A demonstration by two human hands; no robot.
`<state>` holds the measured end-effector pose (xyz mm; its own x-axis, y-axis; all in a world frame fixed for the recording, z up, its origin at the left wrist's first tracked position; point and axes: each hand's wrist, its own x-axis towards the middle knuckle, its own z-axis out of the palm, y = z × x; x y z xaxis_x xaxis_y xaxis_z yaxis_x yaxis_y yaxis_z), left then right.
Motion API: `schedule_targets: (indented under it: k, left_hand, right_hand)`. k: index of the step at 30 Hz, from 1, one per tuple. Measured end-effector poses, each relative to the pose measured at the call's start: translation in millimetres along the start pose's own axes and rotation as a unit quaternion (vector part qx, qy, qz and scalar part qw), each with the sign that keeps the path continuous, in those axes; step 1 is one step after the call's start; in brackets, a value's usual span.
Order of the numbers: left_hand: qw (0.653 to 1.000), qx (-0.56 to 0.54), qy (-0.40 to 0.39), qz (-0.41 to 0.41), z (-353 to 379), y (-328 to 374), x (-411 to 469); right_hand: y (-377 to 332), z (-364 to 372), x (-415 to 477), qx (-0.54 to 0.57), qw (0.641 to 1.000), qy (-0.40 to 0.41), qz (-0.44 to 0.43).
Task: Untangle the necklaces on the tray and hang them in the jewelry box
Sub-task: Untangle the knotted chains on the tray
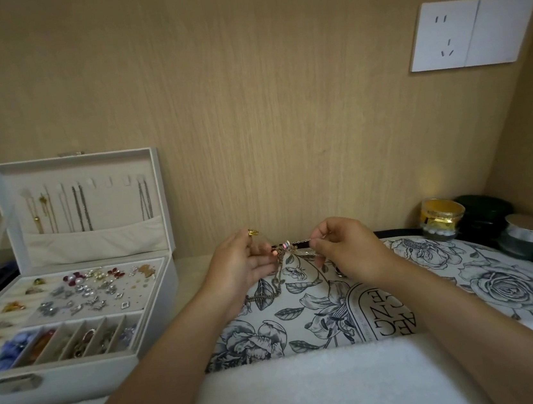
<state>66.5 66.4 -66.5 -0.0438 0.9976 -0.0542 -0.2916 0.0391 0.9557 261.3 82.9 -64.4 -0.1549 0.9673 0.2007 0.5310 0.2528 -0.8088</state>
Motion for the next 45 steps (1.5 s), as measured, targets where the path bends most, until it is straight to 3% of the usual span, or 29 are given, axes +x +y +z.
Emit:
schedule_targets:
  k: [5,8,11,14,16,22,27,31,32,34,36,37,45]
  left_hand:
    - [0.999,-0.026,-0.012,-0.036,0,1,2]
    - [0.988,0.147,0.015,-0.036,-7,3,3]
    - [0.918,0.397,-0.001,0.023,-16,0,7]
    - [0.862,0.499,-0.063,0.063,-16,0,5]
    - [0.848,0.515,-0.1,0.077,-14,4,4]
    - [0.855,0.492,-0.146,0.077,-20,14,2]
    - [0.848,0.498,-0.137,0.12,-20,7,3]
    - [0.874,0.445,-0.149,0.122,-14,-1,0]
    - [0.881,0.433,-0.144,0.125,-14,-2,0]
    - [0.893,0.409,-0.136,0.126,-13,-3,0]
    - [0.906,0.381,-0.131,0.13,-11,-2,-1]
    - [0.912,0.368,-0.128,0.131,-9,-1,-2]
    - [0.934,0.322,-0.136,0.073,-20,6,2]
  right_hand:
    - [-4,1,-1,0.069,0.997,-0.01,0.021]
    - [-4,-2,-2,0.065,0.997,0.001,0.039]
    - [-2,-1,-3,0.01,0.999,-0.019,0.041]
    - [2,1,-2,-0.049,0.997,-0.035,0.041]
    - [2,0,-2,-0.06,0.997,-0.03,0.043]
    - [5,-9,0,-0.107,0.994,0.006,0.035]
    - [3,-9,-5,-0.296,0.954,-0.042,0.026]
    - [2,-2,-6,-0.355,0.929,-0.06,-0.084]
    - [0,0,-7,-0.317,0.942,-0.057,-0.095]
    - [-7,6,-11,-0.131,0.987,-0.081,-0.055]
    - [-11,12,-14,0.044,0.989,-0.139,-0.01]
    - [-11,14,-14,0.079,0.985,-0.151,-0.003]
    - [-21,7,-16,0.126,0.984,-0.122,0.025]
